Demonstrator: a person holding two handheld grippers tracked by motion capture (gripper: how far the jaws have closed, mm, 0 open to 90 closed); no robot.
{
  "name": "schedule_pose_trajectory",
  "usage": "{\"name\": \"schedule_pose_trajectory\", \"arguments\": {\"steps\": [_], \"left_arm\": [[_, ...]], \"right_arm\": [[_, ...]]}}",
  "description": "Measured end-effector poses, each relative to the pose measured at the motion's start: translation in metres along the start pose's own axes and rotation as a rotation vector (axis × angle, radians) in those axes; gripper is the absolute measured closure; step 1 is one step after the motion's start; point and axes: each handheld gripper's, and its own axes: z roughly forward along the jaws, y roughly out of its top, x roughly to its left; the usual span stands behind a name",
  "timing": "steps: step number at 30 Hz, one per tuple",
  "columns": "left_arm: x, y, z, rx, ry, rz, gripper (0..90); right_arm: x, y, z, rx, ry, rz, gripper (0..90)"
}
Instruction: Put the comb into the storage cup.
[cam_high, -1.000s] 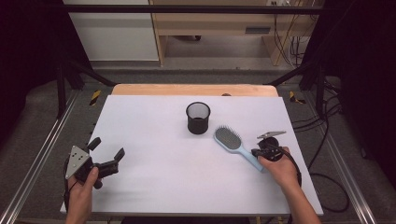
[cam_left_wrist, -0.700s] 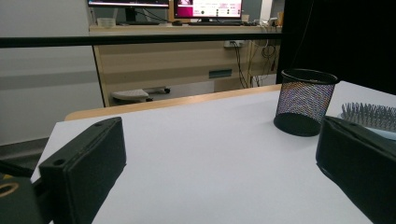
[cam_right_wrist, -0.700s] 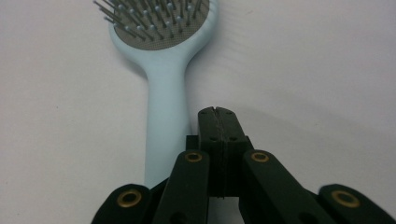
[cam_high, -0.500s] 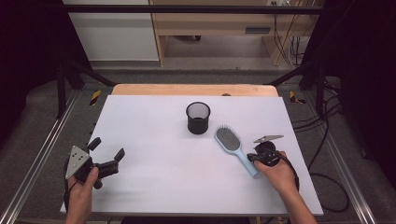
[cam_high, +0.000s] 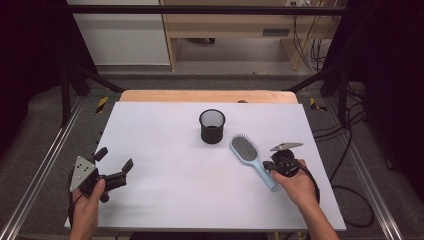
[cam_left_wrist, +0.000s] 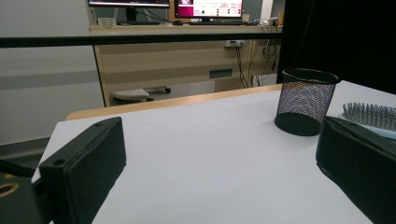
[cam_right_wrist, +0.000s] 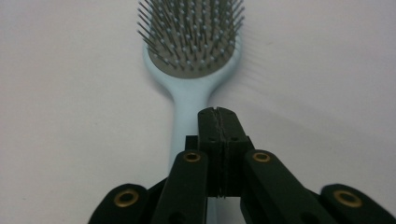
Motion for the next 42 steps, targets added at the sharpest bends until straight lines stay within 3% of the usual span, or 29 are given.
{"name": "schedule_pose_trajectory", "arguments": {"steps": [3, 7, 12, 16, 18, 21, 22, 23, 25, 30, 35, 42], "left_arm": [[0.0, 0.0, 0.0, -0.001, 0.0, -0.001, 1.8], [0.001, 0.0, 0.0, -0.003, 0.001, -0.004, 1.8], [0.001, 0.0, 0.0, -0.003, 0.0, -0.003, 1.8], [0.001, 0.0, 0.0, -0.001, -0.001, -0.002, 1.8], [0.0, 0.0, 0.0, -0.001, -0.002, -0.001, 1.8], [0.0, 0.0, 0.0, -0.001, -0.002, -0.002, 1.8], [0.001, 0.0, 0.0, -0.001, -0.002, -0.002, 1.8], [0.001, 0.0, 0.0, -0.001, -0.003, -0.002, 1.8], [0.001, 0.0, 0.0, -0.002, -0.003, -0.002, 1.8], [0.001, 0.0, 0.001, -0.001, -0.004, -0.002, 1.8], [0.001, 0.0, 0.0, -0.001, -0.004, -0.001, 1.8], [0.001, 0.0, 0.001, 0.0, -0.005, 0.0, 1.8]], "right_arm": [[0.007, 0.007, -0.001, -0.006, 0.009, -0.014, 67.8], [0.012, 0.013, 0.004, 0.033, 0.015, -0.02, 40.0], [0.02, 0.015, 0.015, 0.086, -0.004, -0.056, 18.2], [0.021, 0.016, 0.022, 0.12, 0.003, -0.062, 10.8], [0.021, 0.017, 0.024, 0.13, 0.012, -0.057, 15.3], [0.02, 0.017, 0.026, 0.144, -0.016, -0.059, 26.6], [0.02, 0.017, 0.026, 0.144, -0.016, -0.059, 26.6], [0.018, 0.018, 0.027, 0.146, -0.025, -0.053, 33.8], [0.018, 0.018, 0.028, 0.15, -0.028, -0.048, 39.9], [0.018, 0.018, 0.031, 0.157, -0.045, -0.052, 51.8], [0.02, 0.018, 0.034, 0.169, -0.062, -0.071, 58.6], [0.021, 0.018, 0.034, 0.167, -0.049, -0.075, 65.5]]}}
